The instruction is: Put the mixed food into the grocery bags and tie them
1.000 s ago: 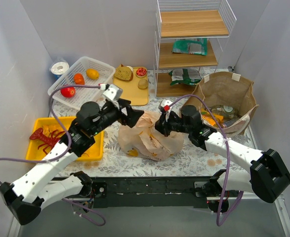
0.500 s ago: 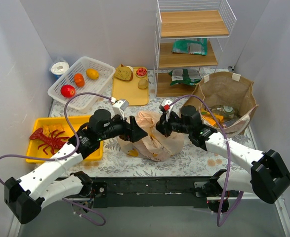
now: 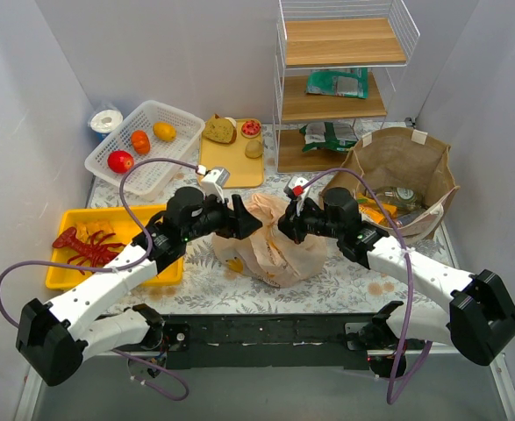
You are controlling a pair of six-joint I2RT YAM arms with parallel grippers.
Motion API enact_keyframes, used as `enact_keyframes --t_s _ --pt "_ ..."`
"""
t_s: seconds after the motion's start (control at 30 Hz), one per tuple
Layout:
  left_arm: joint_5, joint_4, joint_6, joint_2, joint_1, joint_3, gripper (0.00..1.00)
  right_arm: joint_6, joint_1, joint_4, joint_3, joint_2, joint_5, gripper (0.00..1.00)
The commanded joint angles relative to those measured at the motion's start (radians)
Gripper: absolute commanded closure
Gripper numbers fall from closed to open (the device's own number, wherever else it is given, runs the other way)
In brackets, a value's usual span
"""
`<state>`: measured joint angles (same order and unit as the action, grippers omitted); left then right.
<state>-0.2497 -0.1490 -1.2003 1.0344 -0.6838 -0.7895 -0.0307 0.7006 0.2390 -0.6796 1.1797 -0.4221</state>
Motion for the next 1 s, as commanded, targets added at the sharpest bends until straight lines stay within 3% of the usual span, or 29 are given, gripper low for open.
enact_keyframes --t_s 0.0,0.17,0.4,0.6,0.77,0.97 --pt "0.043 0.054 0.022 0.019 0.01 -0.027 0.38 -0.005 -0.003 0.019 -0.024 -0.026 -0.017 0.99" --pt "0.007 0.113 0.025 0.053 0.012 -0.019 0.47 -0.005 -0.003 0.02 -0.024 -0.02 -0.033 0.99" --pt "0.012 0.189 0.039 0.061 0.012 -0.008 0.51 0.003 -0.003 0.023 -0.018 -0.015 -0.05 0.99" --pt "0.05 0.18 0.035 0.107 0.013 -0.017 0.59 0.008 -0.004 0.019 -0.015 -0.012 -0.056 0.99" --pt "0.122 0.132 0.01 0.145 0.013 -0.034 0.57 0.009 -0.001 0.02 -0.012 -0.015 -0.063 0.99" --pt "0.104 0.241 -0.024 0.128 0.013 0.004 0.59 0.012 -0.001 0.019 -0.011 -0.011 -0.063 0.99"
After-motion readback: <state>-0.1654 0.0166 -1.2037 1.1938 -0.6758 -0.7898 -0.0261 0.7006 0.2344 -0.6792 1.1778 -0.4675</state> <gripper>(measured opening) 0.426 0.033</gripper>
